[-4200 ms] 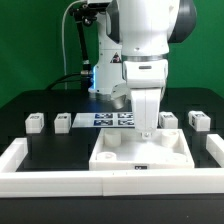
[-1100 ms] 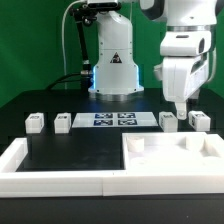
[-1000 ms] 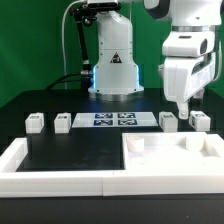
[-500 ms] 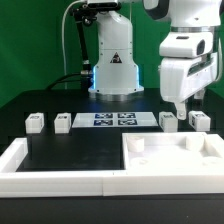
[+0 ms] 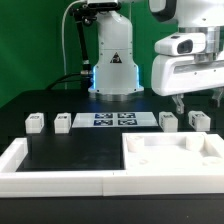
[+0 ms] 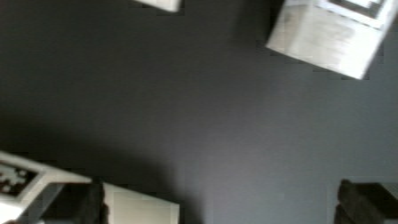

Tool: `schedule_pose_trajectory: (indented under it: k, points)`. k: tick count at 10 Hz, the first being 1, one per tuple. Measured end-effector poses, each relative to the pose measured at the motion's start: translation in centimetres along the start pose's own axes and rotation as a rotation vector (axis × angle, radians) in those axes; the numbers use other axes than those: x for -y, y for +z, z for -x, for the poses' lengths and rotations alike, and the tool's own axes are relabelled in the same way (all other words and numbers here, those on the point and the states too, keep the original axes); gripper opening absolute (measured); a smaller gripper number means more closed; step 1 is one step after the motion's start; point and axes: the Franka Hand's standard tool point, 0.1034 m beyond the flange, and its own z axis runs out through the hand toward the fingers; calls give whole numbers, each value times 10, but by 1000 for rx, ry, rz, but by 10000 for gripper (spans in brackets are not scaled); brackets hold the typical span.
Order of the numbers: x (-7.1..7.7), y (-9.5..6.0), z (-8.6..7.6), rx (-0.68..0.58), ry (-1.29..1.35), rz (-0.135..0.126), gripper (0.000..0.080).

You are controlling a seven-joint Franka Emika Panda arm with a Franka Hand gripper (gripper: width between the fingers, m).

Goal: Assemble square table

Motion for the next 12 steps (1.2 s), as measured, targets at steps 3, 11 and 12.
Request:
schedule_pose_trajectory:
  k: [3,11,12]
  points:
    - [3,2,0,3,219,-31,649]
    - [23,14,23,26,371,-40,649]
    - [20,14,28,136,355,-38,649]
